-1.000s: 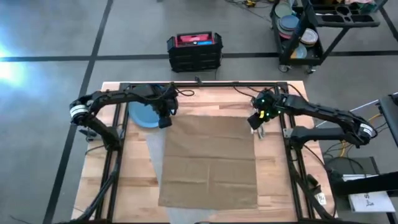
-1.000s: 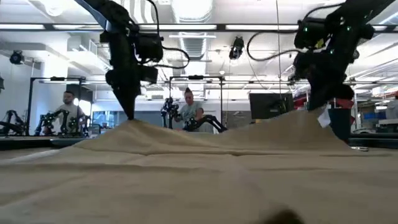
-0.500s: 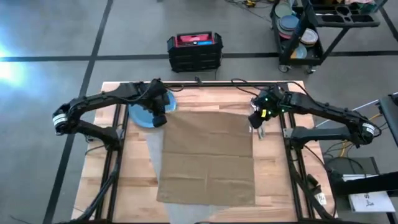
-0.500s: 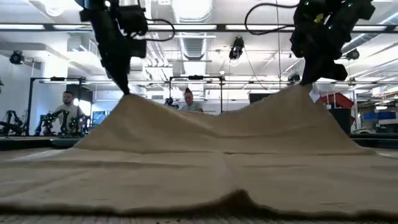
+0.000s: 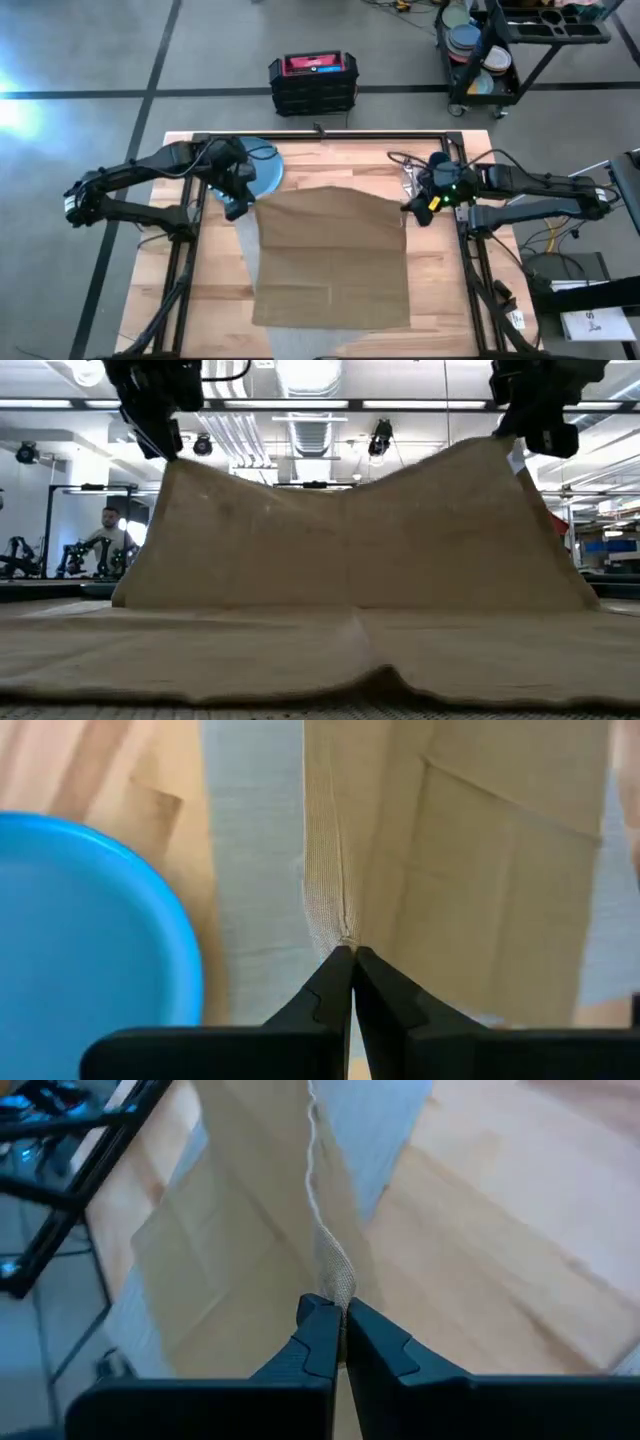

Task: Set table place
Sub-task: Fold the brown table napkin

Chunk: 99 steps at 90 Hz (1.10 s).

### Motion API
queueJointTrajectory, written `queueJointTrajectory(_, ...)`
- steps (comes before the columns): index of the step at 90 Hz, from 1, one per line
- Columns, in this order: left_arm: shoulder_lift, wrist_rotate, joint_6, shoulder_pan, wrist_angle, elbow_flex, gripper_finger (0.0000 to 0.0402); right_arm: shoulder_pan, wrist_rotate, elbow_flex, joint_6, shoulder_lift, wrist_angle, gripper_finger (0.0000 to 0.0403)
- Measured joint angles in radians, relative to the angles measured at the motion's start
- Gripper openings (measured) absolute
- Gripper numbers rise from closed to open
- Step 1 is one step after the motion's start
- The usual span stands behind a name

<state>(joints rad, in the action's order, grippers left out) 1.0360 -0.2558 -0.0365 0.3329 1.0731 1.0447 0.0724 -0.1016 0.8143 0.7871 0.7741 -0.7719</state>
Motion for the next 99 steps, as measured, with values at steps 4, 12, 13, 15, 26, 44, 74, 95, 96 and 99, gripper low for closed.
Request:
queueJointTrajectory(4, -0.007, 0.0, -0.018, -0.02, 0.0, -0.001, 0.0, -0.027, 0.0, 0.0, 0.017, 0.001, -0.001, 0.0)
queueJointTrajectory(12, -0.019, 0.0, -0.051, -0.058, 0.0, -0.008, 0.0, -0.079, 0.0, 0.0, 0.044, 0.01, -0.001, 0.0)
queueJointTrajectory(13, -0.02, 0.0, -0.056, -0.063, -0.001, -0.009, 0.0, -0.086, 0.001, 0.0, 0.049, 0.012, -0.001, 0.0)
queueJointTrajectory(15, -0.021, 0.0, -0.067, -0.072, -0.002, -0.012, 0.0, -0.1, 0.001, 0.0, 0.057, 0.015, -0.001, 0.0)
queueJointTrajectory(26, -0.028, 0.001, -0.134, -0.125, -0.019, -0.044, 0.0, -0.172, 0.025, -0.001, 0.087, 0.036, -0.001, 0.0)
queueJointTrajectory(44, -0.028, 0.001, -0.254, -0.235, -0.054, -0.075, 0.0, -0.277, 0.043, -0.001, 0.141, 0.047, 0.002, 0.0)
queueJointTrajectory(74, -0.026, 0.01, -0.437, -0.39, -0.143, -0.077, 0.0, -0.429, 0.079, -0.002, 0.222, 0.045, 0.036, 0.0)
queueJointTrajectory(95, -0.019, 0.011, -0.515, -0.466, -0.16, -0.077, 0.0, -0.492, 0.087, -0.002, 0.25, 0.073, 0.078, 0.0)
queueJointTrajectory(96, -0.018, 0.011, -0.517, -0.468, -0.16, -0.077, 0.0, -0.494, 0.087, -0.002, 0.251, 0.075, 0.078, 0.0)
queueJointTrajectory(99, -0.015, 0.011, -0.524, -0.478, -0.162, -0.077, 0.0, -0.503, 0.087, -0.002, 0.253, 0.083, 0.08, 0.0)
